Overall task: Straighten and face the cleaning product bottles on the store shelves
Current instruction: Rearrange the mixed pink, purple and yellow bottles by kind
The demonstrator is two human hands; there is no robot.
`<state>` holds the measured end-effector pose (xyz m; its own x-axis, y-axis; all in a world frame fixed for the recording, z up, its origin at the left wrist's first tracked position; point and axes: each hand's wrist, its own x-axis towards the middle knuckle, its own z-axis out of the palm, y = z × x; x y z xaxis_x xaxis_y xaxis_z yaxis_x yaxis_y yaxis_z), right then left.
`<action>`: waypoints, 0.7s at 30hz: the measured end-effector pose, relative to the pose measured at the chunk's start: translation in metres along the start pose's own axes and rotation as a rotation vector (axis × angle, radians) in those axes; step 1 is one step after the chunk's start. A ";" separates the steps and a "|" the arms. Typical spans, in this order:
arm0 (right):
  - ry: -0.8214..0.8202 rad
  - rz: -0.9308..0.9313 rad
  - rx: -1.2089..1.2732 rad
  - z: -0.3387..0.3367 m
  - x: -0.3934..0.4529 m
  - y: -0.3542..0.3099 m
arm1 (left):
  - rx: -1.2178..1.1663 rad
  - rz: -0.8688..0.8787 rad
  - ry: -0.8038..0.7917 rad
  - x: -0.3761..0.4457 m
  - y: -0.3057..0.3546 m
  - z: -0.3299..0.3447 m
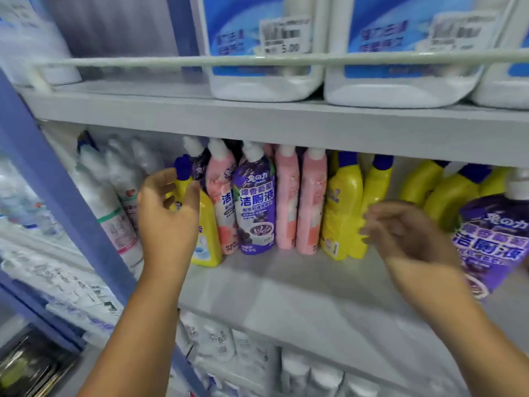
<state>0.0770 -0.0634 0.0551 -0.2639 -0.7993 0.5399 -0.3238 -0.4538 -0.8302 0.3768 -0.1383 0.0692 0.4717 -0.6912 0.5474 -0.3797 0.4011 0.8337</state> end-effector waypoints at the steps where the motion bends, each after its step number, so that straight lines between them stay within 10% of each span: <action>1: -0.085 0.038 0.013 0.020 0.009 -0.014 | 0.004 -0.006 -0.013 0.005 -0.004 -0.004; 13: -0.391 0.004 -0.584 0.183 0.113 -0.039 | 0.000 -0.208 -0.444 0.047 -0.067 -0.030; 21: -0.345 0.036 -0.434 0.160 0.083 -0.047 | -0.048 -0.185 -0.681 0.043 -0.088 -0.045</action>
<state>0.2153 -0.1714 0.1167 0.0073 -0.9271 0.3747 -0.6837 -0.2781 -0.6747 0.4666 -0.1766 0.0227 -0.0840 -0.9666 0.2422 -0.2982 0.2563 0.9195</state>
